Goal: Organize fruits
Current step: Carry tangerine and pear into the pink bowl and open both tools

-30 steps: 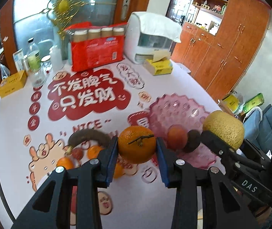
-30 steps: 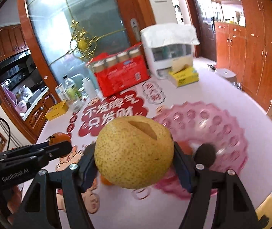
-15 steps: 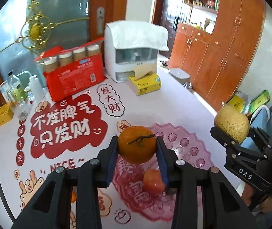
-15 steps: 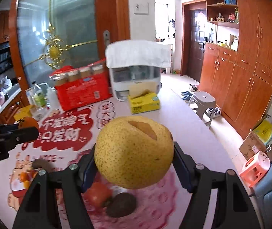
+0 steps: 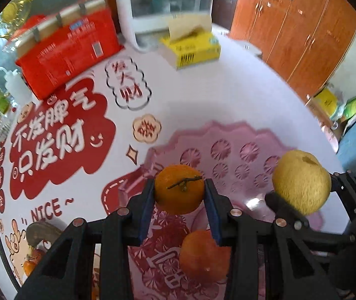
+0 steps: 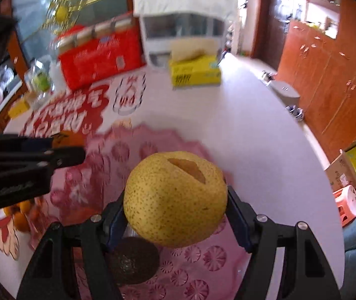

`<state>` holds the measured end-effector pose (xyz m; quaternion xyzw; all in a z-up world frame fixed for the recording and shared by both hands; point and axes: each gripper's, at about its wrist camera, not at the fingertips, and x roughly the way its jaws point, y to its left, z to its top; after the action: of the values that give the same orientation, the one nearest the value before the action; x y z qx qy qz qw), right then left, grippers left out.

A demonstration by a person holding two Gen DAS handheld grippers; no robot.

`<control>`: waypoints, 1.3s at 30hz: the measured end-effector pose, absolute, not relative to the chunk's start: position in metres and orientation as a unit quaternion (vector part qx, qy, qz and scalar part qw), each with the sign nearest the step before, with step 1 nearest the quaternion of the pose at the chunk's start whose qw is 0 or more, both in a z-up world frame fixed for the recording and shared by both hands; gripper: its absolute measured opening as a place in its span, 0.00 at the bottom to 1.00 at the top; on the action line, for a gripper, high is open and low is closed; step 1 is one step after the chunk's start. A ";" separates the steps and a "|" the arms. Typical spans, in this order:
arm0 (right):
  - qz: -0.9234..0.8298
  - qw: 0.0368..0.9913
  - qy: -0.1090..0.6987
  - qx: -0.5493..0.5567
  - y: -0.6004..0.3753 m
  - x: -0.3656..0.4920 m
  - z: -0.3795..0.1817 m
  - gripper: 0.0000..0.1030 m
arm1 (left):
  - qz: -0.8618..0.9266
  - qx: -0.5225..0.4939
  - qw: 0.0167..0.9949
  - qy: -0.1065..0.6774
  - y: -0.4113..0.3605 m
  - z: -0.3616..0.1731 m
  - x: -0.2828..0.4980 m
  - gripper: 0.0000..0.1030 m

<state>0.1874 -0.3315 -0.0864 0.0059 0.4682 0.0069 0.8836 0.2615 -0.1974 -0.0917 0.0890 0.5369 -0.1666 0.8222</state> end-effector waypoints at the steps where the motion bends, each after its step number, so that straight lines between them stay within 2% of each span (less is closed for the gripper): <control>1: 0.014 0.878 0.478 -0.002 -0.328 0.189 -0.093 0.69 | -0.167 0.091 0.820 0.541 -0.198 -0.097 0.263 0.36; 7: 0.022 0.854 0.519 -0.024 -0.321 0.202 -0.119 0.69 | -0.168 0.099 0.805 0.560 -0.202 -0.125 0.273 0.36; 13: 0.052 0.837 0.543 -0.044 -0.309 0.208 -0.132 0.70 | -0.183 0.110 0.800 0.561 -0.208 -0.130 0.272 0.37; 14: 0.058 0.834 0.546 -0.047 -0.308 0.208 -0.134 0.70 | -0.185 0.111 0.798 0.563 -0.209 -0.131 0.271 0.40; 18: 0.066 0.832 0.549 -0.036 -0.311 0.206 -0.134 0.70 | -0.194 0.099 0.799 0.560 -0.208 -0.130 0.267 0.70; 20: 0.069 0.833 0.548 -0.026 -0.313 0.205 -0.134 0.70 | -0.187 0.106 0.804 0.554 -0.208 -0.127 0.264 0.75; 32: 0.063 0.838 0.542 0.010 -0.326 0.198 -0.129 0.72 | -0.193 0.092 0.815 0.539 -0.198 -0.100 0.239 0.81; 39: 0.061 0.853 0.519 -0.009 -0.311 0.194 -0.110 0.85 | -0.171 0.061 0.829 0.529 -0.175 -0.081 0.228 0.82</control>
<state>0.1937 -0.3112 -0.1102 -0.0086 0.5189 0.0613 0.8526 0.2280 -0.1750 -0.0811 0.0613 0.5291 -0.1709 0.8289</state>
